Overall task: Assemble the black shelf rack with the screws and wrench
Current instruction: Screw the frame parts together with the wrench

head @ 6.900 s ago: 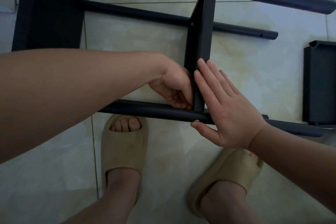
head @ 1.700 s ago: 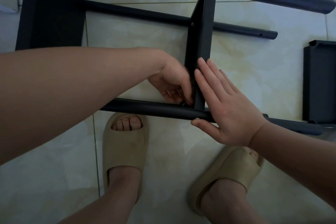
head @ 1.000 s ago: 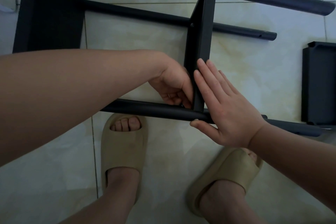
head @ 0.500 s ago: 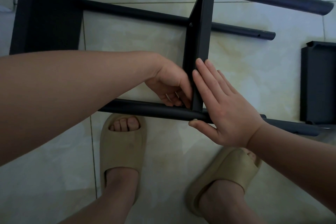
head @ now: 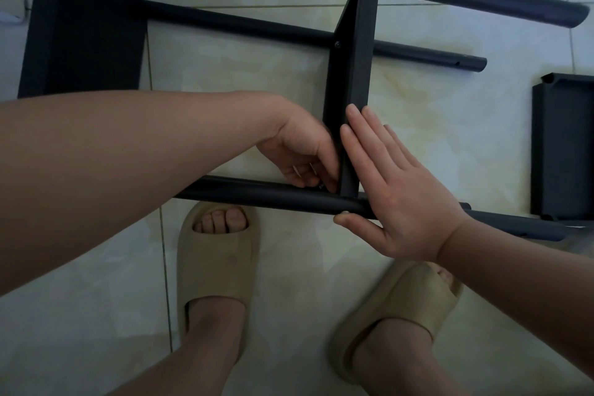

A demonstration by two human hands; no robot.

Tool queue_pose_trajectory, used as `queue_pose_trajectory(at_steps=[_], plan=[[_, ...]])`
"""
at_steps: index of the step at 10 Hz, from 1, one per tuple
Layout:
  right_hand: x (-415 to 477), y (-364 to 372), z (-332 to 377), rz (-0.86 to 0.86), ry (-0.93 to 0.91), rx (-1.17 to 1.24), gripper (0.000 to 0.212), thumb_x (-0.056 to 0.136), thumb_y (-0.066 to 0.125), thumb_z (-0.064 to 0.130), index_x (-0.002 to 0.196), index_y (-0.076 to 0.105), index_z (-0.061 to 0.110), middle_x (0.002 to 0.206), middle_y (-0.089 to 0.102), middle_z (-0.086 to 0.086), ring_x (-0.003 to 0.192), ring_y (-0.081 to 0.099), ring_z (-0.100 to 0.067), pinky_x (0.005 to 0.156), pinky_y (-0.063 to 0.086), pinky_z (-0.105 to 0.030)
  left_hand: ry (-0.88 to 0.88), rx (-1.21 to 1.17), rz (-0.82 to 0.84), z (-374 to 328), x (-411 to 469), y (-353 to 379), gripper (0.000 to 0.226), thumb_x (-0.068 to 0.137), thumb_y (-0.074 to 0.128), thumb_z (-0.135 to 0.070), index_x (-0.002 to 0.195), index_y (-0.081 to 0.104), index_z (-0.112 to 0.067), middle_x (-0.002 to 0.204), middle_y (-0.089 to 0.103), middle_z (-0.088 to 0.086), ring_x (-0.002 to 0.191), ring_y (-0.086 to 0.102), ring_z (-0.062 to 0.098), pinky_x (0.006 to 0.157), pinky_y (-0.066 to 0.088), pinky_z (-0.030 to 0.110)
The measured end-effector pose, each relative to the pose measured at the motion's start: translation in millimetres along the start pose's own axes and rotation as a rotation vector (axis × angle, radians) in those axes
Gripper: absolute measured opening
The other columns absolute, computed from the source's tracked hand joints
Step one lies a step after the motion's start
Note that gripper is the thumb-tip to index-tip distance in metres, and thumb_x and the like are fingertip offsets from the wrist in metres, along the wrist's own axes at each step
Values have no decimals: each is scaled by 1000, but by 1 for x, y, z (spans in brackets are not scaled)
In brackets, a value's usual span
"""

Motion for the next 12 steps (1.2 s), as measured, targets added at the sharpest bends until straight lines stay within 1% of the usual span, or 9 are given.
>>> queue_pose_trajectory(at_steps=[2, 3, 4, 5, 7, 9, 10, 11, 12], plan=[[0, 0, 0, 3, 2, -3, 93, 99, 42, 60, 159, 12, -3, 169, 1, -21, 157, 0, -36, 122, 22, -58, 27, 0, -27, -3, 3, 0, 15, 93, 61, -3, 85, 69, -13, 69, 65, -5, 63, 50, 7, 60, 46, 17], [0, 0, 0, 6, 4, -3, 92, 99, 42, 60, 159, 11, -3, 169, 1, -20, 157, -1, -36, 122, 22, -58, 37, -24, -9, -5, 2, 2, 13, 92, 60, 0, 91, 68, -11, 74, 64, -2, 66, 52, 8, 66, 46, 18], [0, 0, 0, 7, 4, -6, 92, 99, 42, 60, 159, 11, -3, 169, 1, -20, 157, -1, -36, 122, 22, -58, 24, -23, -3, -3, 0, 0, 16, 91, 60, -2, 103, 67, -10, 85, 62, 1, 73, 53, 10, 74, 45, 23], [0, 0, 0, 9, 5, -7, 93, 99, 42, 60, 159, 12, -3, 169, 1, -20, 157, -1, -36, 122, 22, -58, -16, -17, 2, 3, 0, 1, 13, 94, 59, -11, 102, 69, -14, 81, 65, -5, 72, 52, 10, 77, 44, 26], [0, 1, 0, 12, 7, -8, 93, 99, 42, 60, 159, 12, -3, 169, 1, -21, 157, -1, -36, 122, 22, -58, 20, -19, -3, 0, 4, 3, 13, 94, 60, -7, 88, 69, -15, 73, 63, -5, 64, 50, 7, 64, 46, 18], [0, 0, 0, 8, 4, -5, 93, 99, 42, 60, 159, 11, -3, 169, 1, -20, 157, -1, -36, 122, 22, -58, 35, -29, 6, -4, 0, 3, 15, 92, 59, -1, 91, 68, -12, 75, 65, -2, 69, 53, 9, 68, 46, 19], [0, 0, 0, 7, 2, -10, 93, 99, 42, 60, 159, 11, -3, 169, 1, -21, 157, -1, -36, 122, 22, -58, 17, -8, -12, -3, -1, -2, 16, 92, 60, -4, 103, 68, -12, 86, 65, 1, 74, 55, 11, 75, 47, 24], [0, -1, 1, 5, 1, -13, 93, 99, 42, 60, 159, 12, -4, 169, 2, -21, 157, -1, -36, 122, 22, -59, -24, 17, -7, 1, -2, -1, 13, 94, 61, -14, 103, 69, -15, 83, 66, -5, 72, 53, 11, 76, 45, 25], [0, -1, 0, 7, 4, -10, 92, 99, 41, 60, 159, 12, -4, 169, 2, -21, 157, -1, -36, 122, 22, -59, -8, 32, -23, 0, 2, 0, 9, 94, 61, -11, 93, 69, -14, 77, 65, -4, 68, 51, 9, 69, 47, 21]])
Point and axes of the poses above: each hand's wrist, its own x-axis towards the middle knuckle, its own y-axis out of the palm, z = x × y, the point moved 10 cm from there along x, towards the middle knuckle
